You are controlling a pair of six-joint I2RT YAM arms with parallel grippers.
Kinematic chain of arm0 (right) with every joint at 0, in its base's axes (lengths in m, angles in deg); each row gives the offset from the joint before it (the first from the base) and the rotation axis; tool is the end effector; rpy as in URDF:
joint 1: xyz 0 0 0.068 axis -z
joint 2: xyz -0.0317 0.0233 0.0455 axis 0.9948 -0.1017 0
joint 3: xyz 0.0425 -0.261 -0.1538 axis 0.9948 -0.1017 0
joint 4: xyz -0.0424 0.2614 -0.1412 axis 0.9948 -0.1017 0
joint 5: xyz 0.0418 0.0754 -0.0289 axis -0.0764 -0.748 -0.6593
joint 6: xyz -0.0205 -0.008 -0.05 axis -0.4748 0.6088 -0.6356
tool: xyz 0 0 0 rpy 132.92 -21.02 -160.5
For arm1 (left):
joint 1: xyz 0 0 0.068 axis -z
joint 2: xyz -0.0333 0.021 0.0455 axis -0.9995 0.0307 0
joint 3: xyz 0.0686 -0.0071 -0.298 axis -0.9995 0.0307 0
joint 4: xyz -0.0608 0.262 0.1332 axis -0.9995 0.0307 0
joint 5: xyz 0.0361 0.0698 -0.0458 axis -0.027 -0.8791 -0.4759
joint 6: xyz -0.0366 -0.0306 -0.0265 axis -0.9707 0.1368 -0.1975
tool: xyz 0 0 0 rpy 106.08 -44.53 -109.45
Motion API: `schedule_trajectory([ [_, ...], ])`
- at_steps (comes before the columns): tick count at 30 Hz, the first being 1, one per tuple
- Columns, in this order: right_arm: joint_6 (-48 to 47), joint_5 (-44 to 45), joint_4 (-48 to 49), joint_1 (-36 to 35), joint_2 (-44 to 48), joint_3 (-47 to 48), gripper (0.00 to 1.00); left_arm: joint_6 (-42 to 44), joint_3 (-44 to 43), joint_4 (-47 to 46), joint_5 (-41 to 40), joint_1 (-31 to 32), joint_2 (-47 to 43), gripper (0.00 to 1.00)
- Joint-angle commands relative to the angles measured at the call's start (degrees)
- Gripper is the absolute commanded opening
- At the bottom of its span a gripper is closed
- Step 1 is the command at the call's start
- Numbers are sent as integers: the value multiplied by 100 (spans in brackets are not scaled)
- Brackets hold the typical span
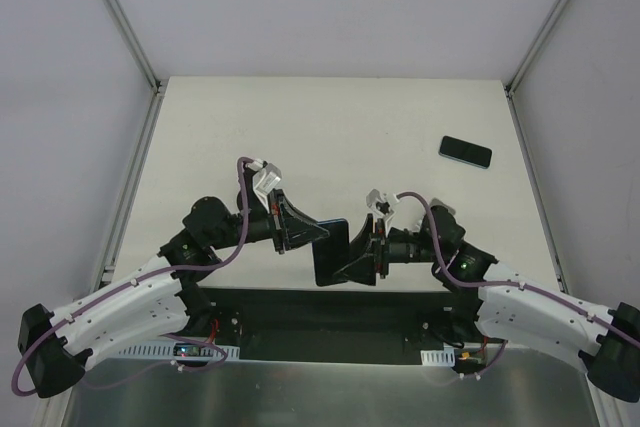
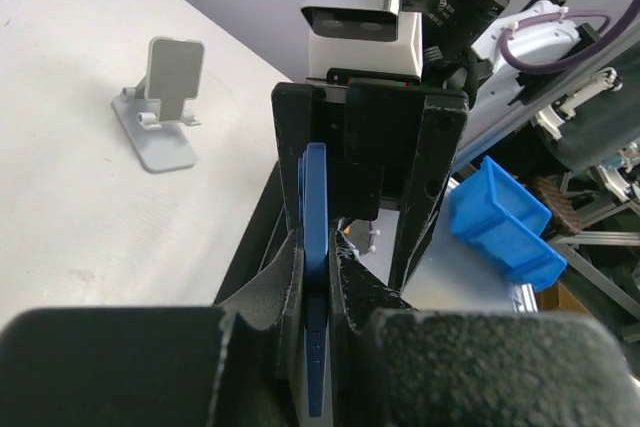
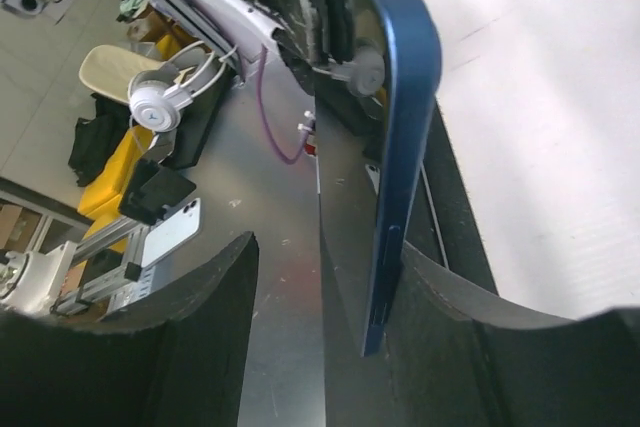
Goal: Place the phone on the phone stand
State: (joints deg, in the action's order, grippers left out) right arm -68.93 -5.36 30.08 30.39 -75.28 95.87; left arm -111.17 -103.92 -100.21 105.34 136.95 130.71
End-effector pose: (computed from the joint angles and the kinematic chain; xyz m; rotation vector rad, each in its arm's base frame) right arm 0.0992 0.1732 0.2826 -1.0656 1.3837 1.4479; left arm 0.1146 -0.1568 0.3352 0.6282 1.4527 -1.5401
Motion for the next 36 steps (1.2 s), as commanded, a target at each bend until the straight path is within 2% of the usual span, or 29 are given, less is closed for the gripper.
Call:
schedule_trajectory([
  [1,87,47,656,-273,-120,258,49,-169,-290,-820,113,7,-80,0],
  [2,122,64,717,-326,-156,266,36,-257,-246,-1046,8,7,-98,0],
  [4,149,187,823,-440,-244,267,20,-537,-35,-1311,-80,7,-168,0],
  [5,123,240,858,-484,-244,258,2,-582,9,-1408,-98,7,-168,0],
  [6,96,301,850,-484,-262,258,1,-583,-60,-1226,-63,7,-177,0],
  [7,105,337,859,-484,-262,258,1,-531,-157,-981,-28,7,-185,32],
  [8,87,355,876,-493,-262,266,1,-504,-253,-734,-2,7,-186,50],
  [9,79,302,885,-493,-271,275,1,-469,-489,-227,112,7,-177,58],
  [10,61,258,885,-493,-271,319,1,-329,-622,-5,226,7,-125,61],
  [12,43,118,868,-484,-271,337,1,-179,-999,461,481,7,-2,56],
  [14,61,-31,842,-484,-271,372,1,-74,-1176,849,937,7,174,39],
  [18,-44,-277,780,-502,-271,389,1,216,-1431,1315,1413,7,359,24],
  [23,-185,-278,456,-493,-358,591,1,419,-1555,1571,1984,16,597,19],
  [28,-273,-243,331,-502,-350,706,1,515,-1511,1588,1994,16,535,28],
  [30,-352,-252,209,-511,-385,767,1,560,-1520,1632,1994,7,535,27],
  [33,-414,-261,120,-537,-481,855,1,568,-1590,1632,2028,16,588,21],
  [36,-405,-225,103,-546,-534,925,1,542,-1652,1632,2020,16,684,6],
])
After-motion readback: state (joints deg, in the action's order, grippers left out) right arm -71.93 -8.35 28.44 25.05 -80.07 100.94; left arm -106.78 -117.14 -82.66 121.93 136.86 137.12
